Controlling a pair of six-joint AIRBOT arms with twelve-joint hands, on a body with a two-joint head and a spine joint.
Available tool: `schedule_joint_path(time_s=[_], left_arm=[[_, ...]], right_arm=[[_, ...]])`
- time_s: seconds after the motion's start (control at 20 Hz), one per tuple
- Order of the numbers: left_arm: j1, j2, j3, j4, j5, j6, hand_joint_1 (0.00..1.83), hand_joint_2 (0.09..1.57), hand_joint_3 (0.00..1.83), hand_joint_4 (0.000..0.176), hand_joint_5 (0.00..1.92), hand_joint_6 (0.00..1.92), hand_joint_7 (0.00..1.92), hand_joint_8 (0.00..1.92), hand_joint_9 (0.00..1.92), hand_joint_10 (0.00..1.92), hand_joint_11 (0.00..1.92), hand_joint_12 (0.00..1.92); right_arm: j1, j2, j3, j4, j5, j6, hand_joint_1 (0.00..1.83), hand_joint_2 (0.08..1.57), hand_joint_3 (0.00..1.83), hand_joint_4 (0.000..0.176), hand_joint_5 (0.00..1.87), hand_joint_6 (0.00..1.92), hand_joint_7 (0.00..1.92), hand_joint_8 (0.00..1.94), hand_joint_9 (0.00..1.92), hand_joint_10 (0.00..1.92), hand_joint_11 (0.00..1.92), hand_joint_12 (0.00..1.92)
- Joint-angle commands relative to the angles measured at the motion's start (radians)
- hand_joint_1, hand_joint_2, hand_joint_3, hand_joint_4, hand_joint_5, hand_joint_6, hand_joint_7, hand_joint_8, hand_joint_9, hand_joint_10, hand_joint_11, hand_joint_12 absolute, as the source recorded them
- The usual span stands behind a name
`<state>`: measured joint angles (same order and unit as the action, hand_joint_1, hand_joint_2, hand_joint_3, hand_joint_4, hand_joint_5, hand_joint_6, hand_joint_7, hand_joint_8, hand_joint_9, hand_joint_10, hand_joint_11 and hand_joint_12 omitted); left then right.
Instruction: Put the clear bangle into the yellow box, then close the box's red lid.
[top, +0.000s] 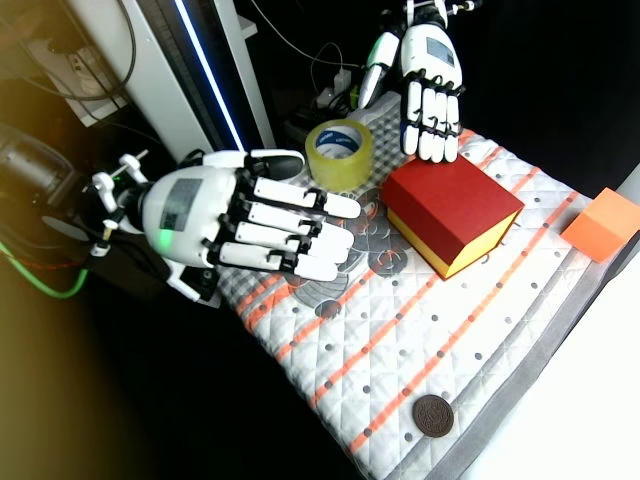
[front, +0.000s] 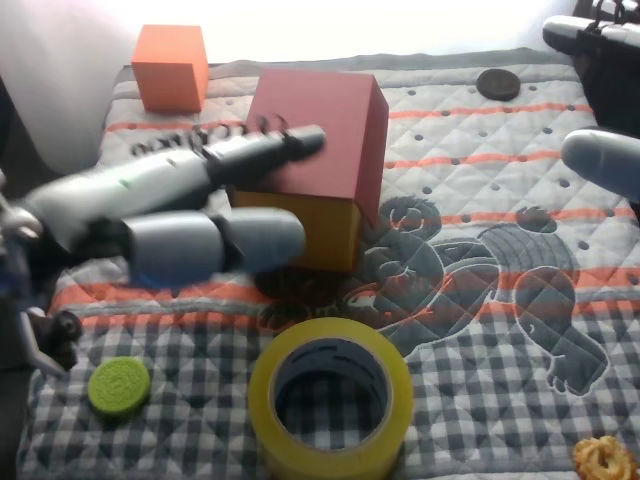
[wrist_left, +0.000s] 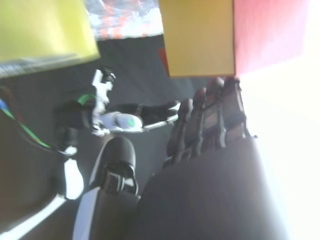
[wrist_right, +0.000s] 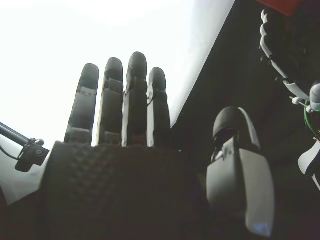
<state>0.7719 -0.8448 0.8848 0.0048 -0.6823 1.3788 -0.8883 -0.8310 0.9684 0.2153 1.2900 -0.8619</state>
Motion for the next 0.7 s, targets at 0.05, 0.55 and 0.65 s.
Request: schedule_joint_path(time_s=[0.05, 0.55, 0.65], left_arm=[[-0.018, 0.035, 0.005, -0.052, -0.290, -0.025, 0.00, 1.41, 0.01, 0.000, 0.06, 0.01, 0.03, 0.01, 0.02, 0.01, 0.03, 0.01], [0.215, 0.070, 0.067, -0.222, -0.713, -0.486, 0.00, 1.30, 0.00, 0.000, 0.12, 0.00, 0.12, 0.00, 0.15, 0.00, 0.00, 0.54], [0.252, 0.064, 0.071, -0.237, -0.752, -0.524, 0.00, 1.29, 0.00, 0.000, 0.12, 0.00, 0.10, 0.00, 0.12, 0.01, 0.00, 0.45]], right_arm=[[0.007, 0.029, -0.009, -0.005, 0.137, 0.007, 0.10, 1.22, 0.00, 0.067, 0.38, 0.00, 0.45, 0.00, 0.32, 0.00, 0.00, 0.38], [-0.188, 0.095, -0.088, 0.029, 0.268, 0.014, 0.39, 1.20, 0.00, 0.000, 0.32, 0.00, 0.35, 0.00, 0.33, 0.00, 0.00, 0.64], [-0.204, 0.095, -0.085, 0.034, 0.270, 0.015, 0.42, 1.20, 0.00, 0.000, 0.32, 0.00, 0.34, 0.00, 0.34, 0.00, 0.06, 0.55]])
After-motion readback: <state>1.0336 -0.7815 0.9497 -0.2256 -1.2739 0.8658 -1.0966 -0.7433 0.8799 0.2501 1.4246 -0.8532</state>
